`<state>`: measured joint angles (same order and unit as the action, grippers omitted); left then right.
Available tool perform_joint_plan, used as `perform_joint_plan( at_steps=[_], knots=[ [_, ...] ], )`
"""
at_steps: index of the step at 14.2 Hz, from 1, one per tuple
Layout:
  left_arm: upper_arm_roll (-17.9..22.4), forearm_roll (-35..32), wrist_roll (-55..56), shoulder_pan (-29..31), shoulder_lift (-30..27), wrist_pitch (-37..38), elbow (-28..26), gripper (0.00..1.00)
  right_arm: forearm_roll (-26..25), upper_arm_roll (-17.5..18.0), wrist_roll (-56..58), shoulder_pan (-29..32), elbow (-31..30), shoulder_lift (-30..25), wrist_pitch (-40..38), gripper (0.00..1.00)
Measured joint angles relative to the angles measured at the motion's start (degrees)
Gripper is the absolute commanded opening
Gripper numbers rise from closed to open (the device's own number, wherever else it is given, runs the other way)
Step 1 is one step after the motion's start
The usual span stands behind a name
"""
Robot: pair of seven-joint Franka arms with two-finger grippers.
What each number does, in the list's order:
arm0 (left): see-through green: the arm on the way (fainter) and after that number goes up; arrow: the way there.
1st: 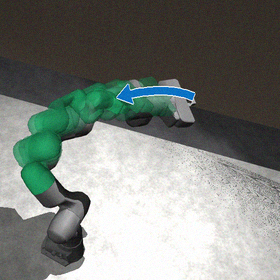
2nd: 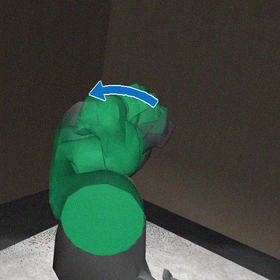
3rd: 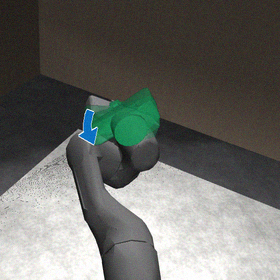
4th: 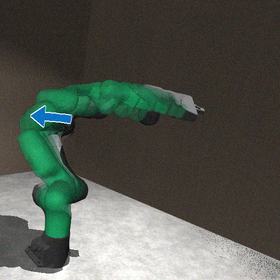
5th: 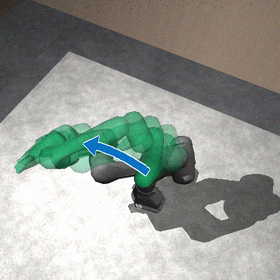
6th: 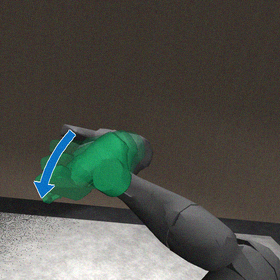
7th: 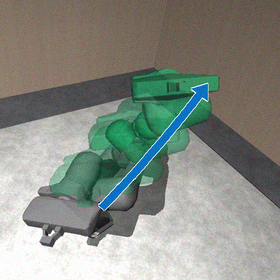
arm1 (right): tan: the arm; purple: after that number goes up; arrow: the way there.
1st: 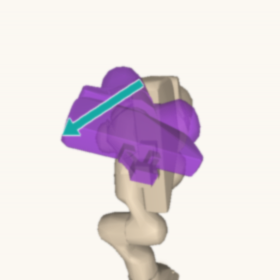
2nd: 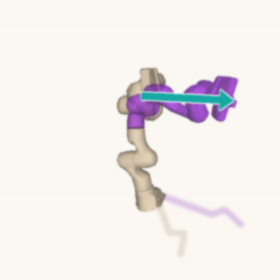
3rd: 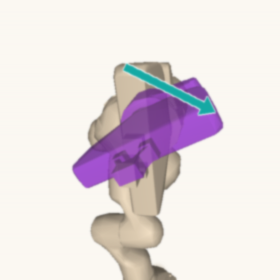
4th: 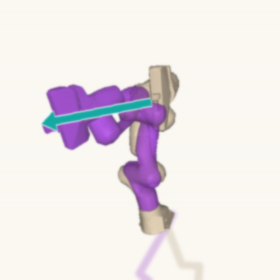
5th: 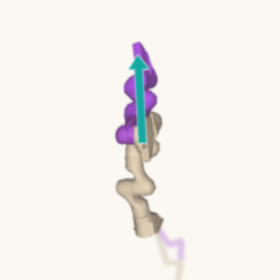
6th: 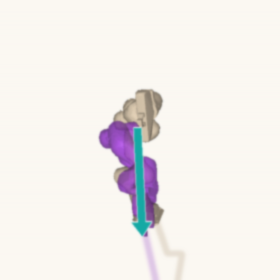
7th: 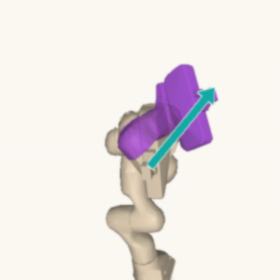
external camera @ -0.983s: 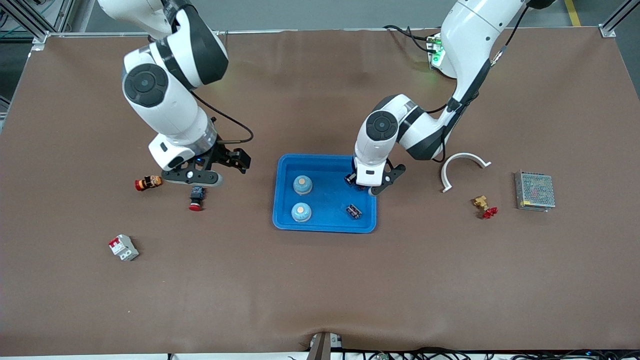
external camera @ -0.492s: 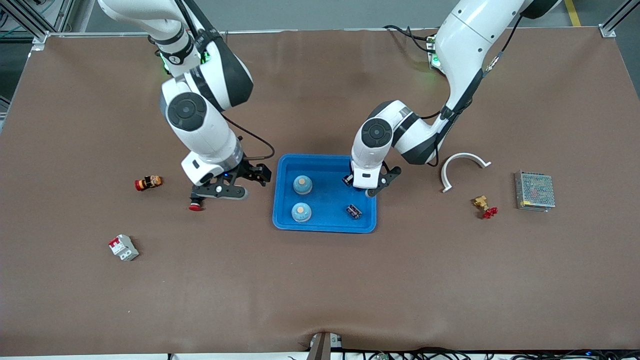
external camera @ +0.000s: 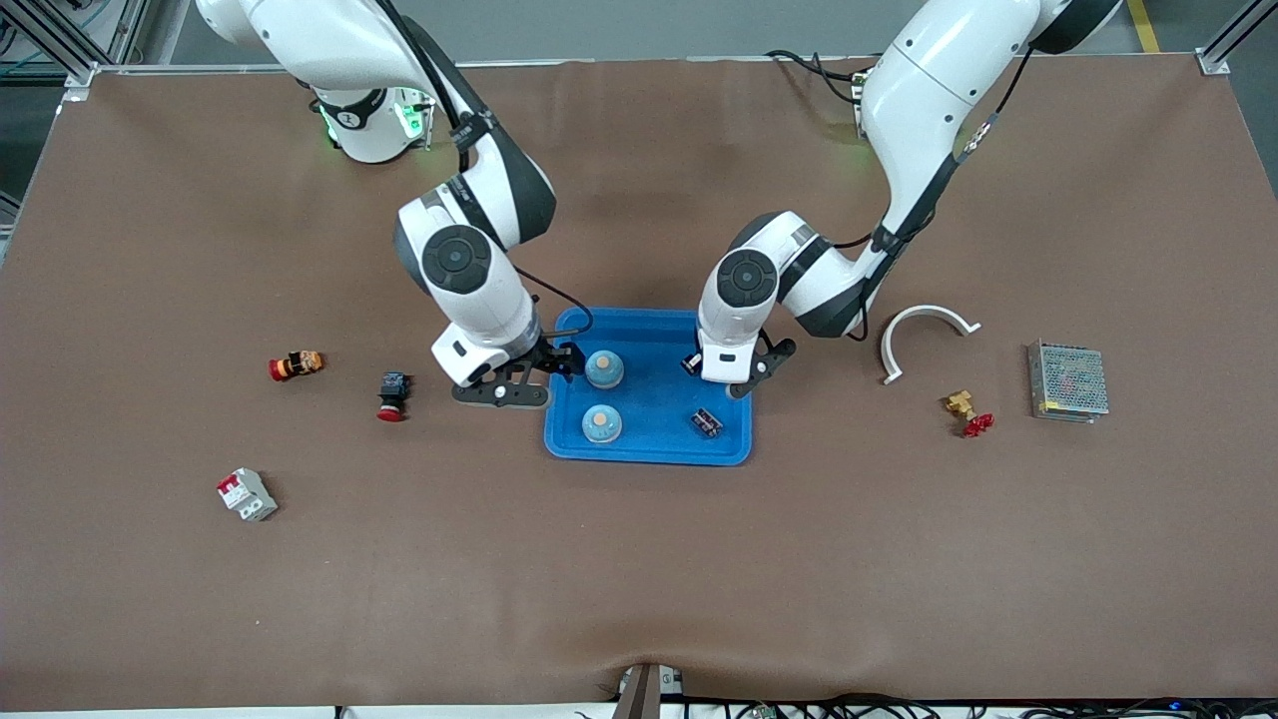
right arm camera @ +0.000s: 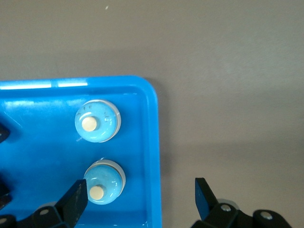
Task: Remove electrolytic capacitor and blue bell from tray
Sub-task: 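Grasp the capacitor with the left gripper while the right gripper reaches a bell, then lift the capacitor with the left gripper while the right gripper grasps the bell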
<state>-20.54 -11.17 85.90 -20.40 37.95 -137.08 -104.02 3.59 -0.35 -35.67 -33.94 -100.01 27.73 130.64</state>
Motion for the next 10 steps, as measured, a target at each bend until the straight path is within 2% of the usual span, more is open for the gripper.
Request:
perform_joint_plan(
  at_steps=[3,10],
  knots=[
    [0.0,0.0,0.0,0.0,0.4,0.0,0.4,0.01,0.0,0.0,-0.3,-1.3,0.8,2.2,0.6,1.0],
    [0.0,-1.5,0.0,-0.1,-0.4,1.3,3.9,0.0,0.0,0.0,-2.1,-4.6,2.8,6.8,2.9,1.0]
  ],
)
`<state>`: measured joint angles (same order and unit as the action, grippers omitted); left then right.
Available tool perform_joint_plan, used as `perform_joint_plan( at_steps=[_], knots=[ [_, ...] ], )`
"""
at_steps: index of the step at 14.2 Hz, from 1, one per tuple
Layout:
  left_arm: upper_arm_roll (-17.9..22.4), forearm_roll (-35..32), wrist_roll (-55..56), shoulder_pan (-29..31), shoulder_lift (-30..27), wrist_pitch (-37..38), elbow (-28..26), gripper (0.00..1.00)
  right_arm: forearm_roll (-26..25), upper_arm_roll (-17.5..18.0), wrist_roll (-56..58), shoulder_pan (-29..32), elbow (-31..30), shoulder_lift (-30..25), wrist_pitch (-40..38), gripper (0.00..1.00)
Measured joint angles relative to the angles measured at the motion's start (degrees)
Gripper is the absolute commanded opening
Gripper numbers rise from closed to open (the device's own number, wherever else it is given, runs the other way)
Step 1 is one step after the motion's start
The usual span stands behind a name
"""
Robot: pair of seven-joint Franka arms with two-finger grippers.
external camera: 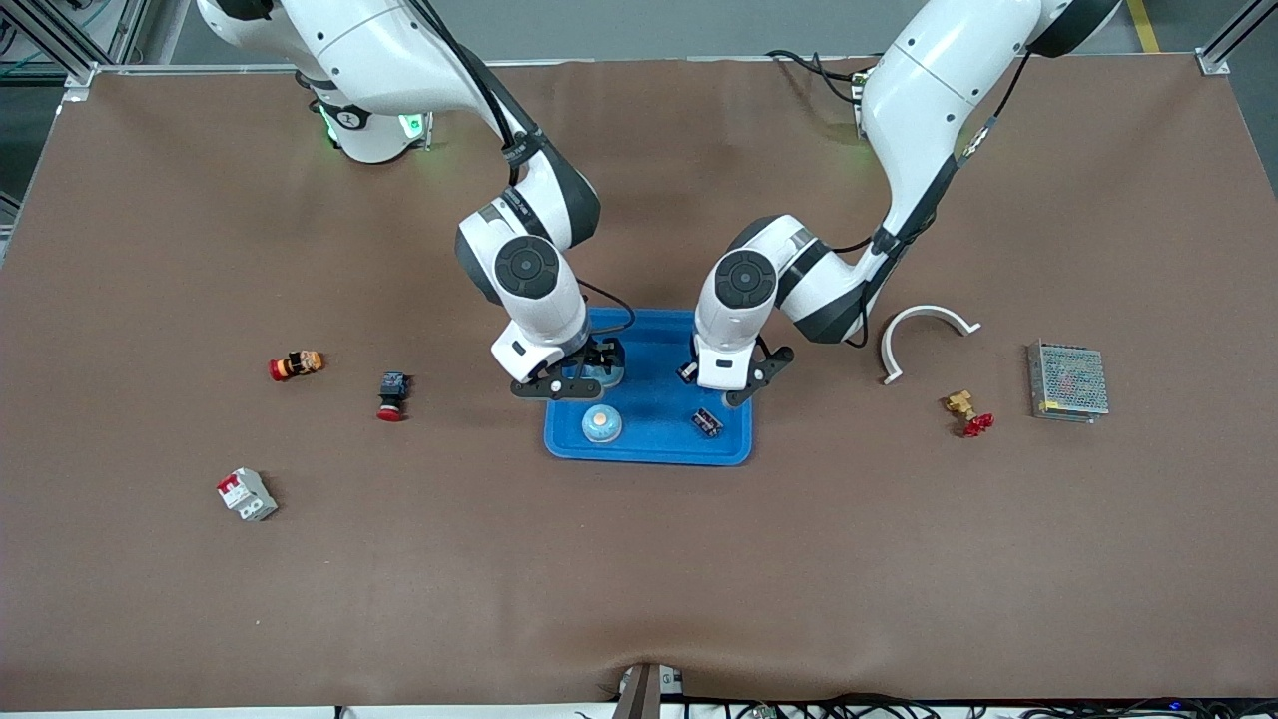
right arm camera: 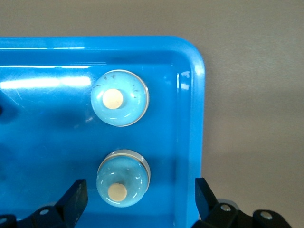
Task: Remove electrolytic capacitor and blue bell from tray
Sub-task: 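Lift the capacitor with the left gripper while the right gripper grasps the bell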
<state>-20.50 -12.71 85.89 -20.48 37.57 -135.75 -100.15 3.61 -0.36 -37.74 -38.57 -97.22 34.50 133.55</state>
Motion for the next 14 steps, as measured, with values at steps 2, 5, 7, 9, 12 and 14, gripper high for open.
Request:
perform_joint_plan(
  at_steps=[2,5,7,9,12,14],
  knots=[
    [0.1,-0.5,-0.5,0.1,-2.0,2.8,1.4,0.0,0.0,0.0,0.0,-0.4,0.2,1.0,0.9,1.0],
    [0.5,-0.5,-5.5,1.9,-7.2,9.1,2.2,0.0,0.0,0.0,0.0,-0.9,0.3,2.3,2.6,1.0],
    [0.5,-0.6,-12.0,5.3,-10.9,14.3,2.2,0.0,-0.1,0.0,0.0,-1.1,0.4,2.8,2.8,1.0],
    [0.5,-0.6,-19.4,9.5,-13.8,18.7,1.7,0.0,-0.1,0.0,0.0,-1.2,0.6,3.1,2.8,1.0],
    [0.5,-0.6,-28.6,15.7,-16.7,21.2,-0.5,0.0,-0.1,0.0,0.0,-1.2,0.6,3.5,2.8,1.0],
    [0.5,-0.6,-33.7,19.4,-18.2,21.3,-2.9,0.0,-0.1,0.0,0.0,-1.8,0.6,4.0,2.9,1.0]
  ],
)
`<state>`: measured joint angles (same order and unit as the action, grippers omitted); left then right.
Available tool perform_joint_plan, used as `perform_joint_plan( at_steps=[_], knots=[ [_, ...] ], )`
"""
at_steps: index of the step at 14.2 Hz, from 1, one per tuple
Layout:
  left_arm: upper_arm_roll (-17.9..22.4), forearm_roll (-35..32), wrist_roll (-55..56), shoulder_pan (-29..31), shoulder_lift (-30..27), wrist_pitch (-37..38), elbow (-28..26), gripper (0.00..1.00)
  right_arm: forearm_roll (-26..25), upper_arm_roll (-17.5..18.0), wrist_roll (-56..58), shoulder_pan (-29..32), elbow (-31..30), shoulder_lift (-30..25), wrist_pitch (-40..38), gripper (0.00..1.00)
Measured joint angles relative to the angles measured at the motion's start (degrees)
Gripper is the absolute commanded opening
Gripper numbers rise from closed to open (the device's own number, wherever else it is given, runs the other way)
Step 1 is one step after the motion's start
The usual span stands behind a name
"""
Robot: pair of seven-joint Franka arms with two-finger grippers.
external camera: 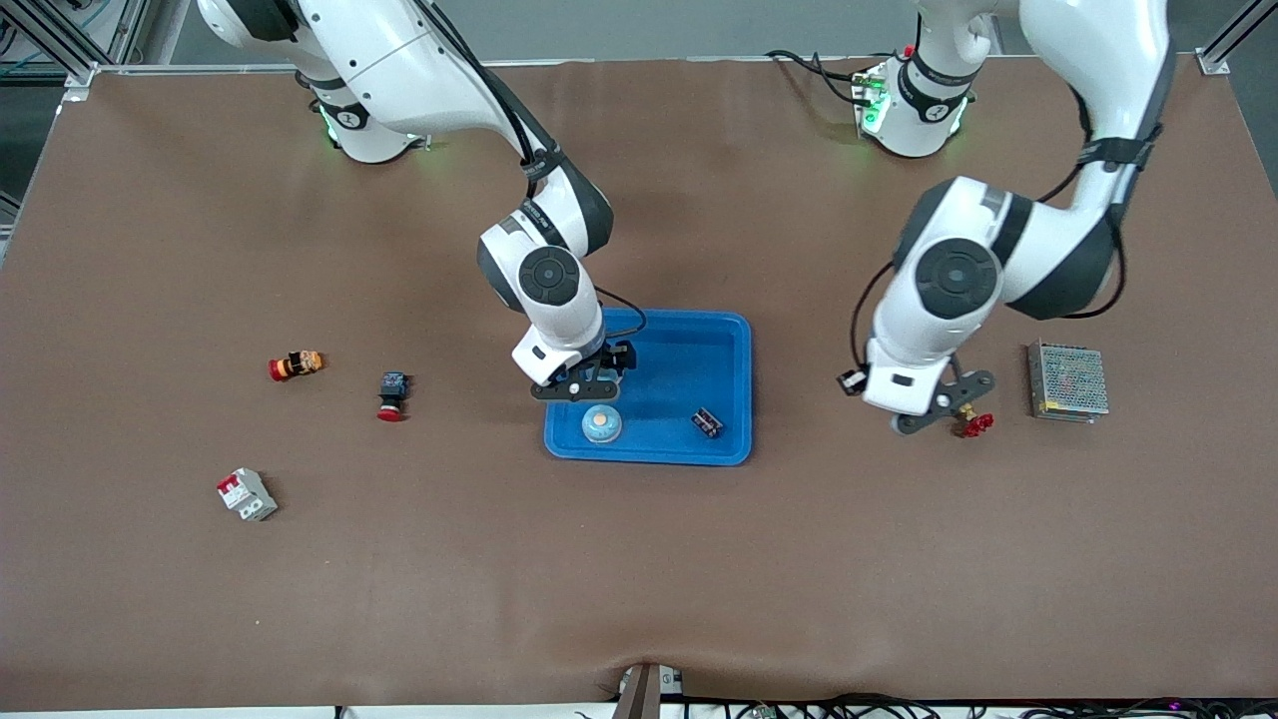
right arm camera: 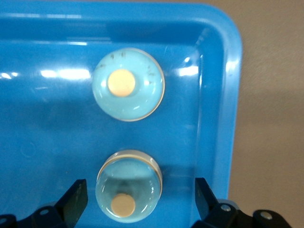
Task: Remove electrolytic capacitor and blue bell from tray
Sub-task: 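Lift the capacitor with the left gripper while the right gripper grasps the bell, then set the capacitor beside the red valve while the right gripper carries the bell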
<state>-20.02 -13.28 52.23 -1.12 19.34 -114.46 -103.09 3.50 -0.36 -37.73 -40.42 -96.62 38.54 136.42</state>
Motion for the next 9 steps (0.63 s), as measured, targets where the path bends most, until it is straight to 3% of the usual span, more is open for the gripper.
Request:
perform_joint_plan(
  at_steps=[9],
  knots=[
    [0.2,-0.1,-16.0,16.0,-1.9,-3.5,-7.9,0.0,0.0,0.0,0.0,-1.1,0.0,1.9,3.1,1.0]
  ],
)
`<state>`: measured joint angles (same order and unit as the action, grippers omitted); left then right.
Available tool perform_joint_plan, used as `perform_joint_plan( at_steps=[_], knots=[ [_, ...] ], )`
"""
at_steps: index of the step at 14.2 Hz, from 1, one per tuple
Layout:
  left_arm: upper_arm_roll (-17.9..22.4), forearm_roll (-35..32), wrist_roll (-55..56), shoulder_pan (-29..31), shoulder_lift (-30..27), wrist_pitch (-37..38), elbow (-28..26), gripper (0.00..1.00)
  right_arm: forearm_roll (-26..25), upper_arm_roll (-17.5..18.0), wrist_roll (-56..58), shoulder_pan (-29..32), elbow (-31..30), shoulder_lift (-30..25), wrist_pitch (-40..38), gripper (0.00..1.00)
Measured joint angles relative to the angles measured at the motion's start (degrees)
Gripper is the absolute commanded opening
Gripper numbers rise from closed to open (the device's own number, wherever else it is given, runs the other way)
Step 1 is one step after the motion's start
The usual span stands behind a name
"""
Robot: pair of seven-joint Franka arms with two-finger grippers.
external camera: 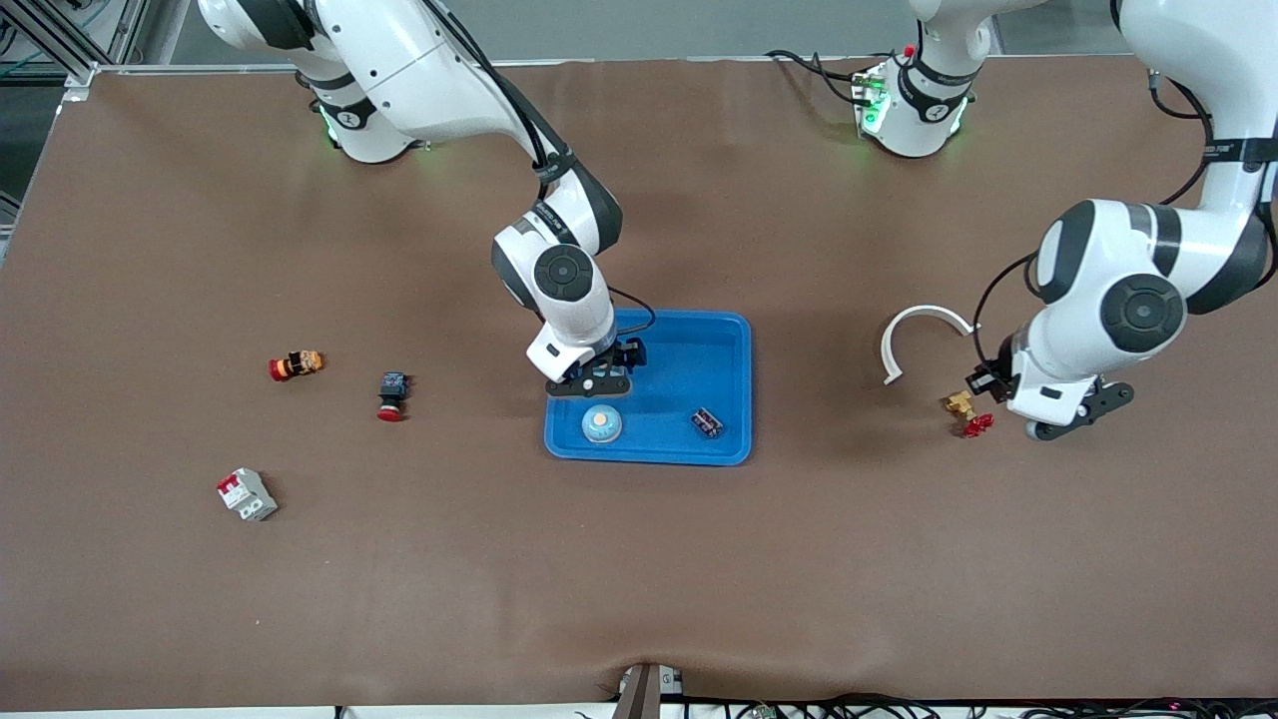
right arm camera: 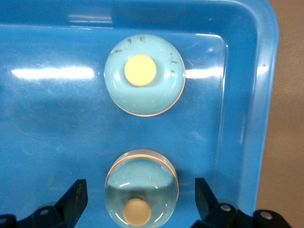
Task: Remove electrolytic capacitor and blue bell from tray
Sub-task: 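Set the capacitor beside the red valve while the right gripper carries the bell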
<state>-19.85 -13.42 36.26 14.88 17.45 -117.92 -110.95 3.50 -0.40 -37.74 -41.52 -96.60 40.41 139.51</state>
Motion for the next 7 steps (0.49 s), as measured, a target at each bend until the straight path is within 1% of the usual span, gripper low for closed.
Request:
perform_joint_plan(
  at_steps=[2,4,6,7],
  knots=[
    [0.0,-1.5,-2.3,2.1,0.4,-2.9,-1.7,0.0,0.0,0.0,0.0,-0.2,0.0,0.4,0.5,1.0],
    [0.0,-5.6,-2.5,4.0,1.6,-6.8,-3.4,0.0,0.0,0.0,0.0,-0.4,0.0,0.9,1.1,1.0],
    [0.0,-8.3,-2.6,5.9,3.3,-10.1,-4.7,0.0,0.0,0.0,0.0,-0.6,0.0,1.2,1.4,1.0],
    [0.0,-9.0,-2.6,6.5,4.2,-11.6,-5.4,0.0,0.0,0.0,0.0,-0.6,0.0,1.2,1.4,0.95]
  ],
)
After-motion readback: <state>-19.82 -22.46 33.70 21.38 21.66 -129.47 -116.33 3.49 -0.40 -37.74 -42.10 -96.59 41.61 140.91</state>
